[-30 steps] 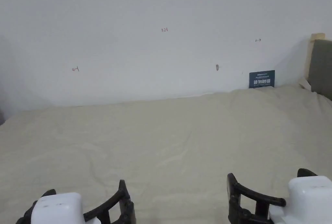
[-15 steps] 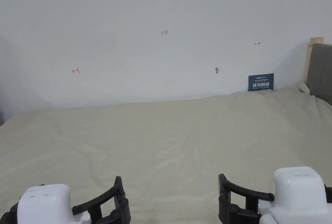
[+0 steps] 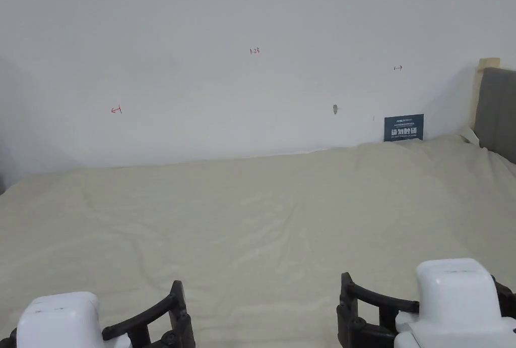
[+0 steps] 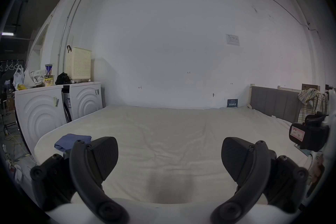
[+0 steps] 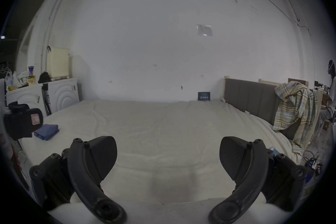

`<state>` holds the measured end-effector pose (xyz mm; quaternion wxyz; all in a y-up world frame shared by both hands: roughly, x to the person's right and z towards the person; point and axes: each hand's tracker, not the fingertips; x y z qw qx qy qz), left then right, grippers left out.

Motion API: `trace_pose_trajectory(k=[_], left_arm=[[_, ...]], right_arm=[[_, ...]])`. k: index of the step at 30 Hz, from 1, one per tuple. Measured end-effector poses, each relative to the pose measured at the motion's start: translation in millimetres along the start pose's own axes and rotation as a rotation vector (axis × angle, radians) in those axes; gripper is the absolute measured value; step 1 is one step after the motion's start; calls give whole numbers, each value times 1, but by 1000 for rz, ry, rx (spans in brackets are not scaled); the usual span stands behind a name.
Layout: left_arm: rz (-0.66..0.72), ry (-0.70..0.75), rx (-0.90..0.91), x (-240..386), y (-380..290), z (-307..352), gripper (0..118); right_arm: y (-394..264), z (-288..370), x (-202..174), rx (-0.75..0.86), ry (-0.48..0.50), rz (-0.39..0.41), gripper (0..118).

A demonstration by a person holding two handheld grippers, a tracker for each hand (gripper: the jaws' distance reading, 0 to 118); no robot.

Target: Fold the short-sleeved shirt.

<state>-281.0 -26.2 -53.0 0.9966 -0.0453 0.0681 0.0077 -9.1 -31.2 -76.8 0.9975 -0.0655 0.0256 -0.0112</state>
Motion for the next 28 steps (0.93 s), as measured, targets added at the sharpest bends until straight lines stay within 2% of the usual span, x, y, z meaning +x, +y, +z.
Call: trace_pose_trajectory(k=[4, 7, 8, 12, 20, 28], left_arm=[[-9, -2, 4, 0, 1, 0, 113], [-1, -1, 2, -2, 1, 1, 113], [4, 0, 2, -2, 1, 1, 113], [18, 5, 3, -4, 0, 2, 113], [20, 7, 7, -5, -1, 2, 113], [-1, 7, 12, -4, -1, 6, 113]], right_arm=[[5, 3, -1, 16, -18, -10, 114], [12, 0, 3, -44, -65, -96, 114], [12, -2, 3, -60, -89, -93, 114], [5, -1, -2, -36, -142, -35, 114], [-3, 9, -15, 66, -113, 98, 114], [-4, 8, -18, 67, -106, 101, 114]])
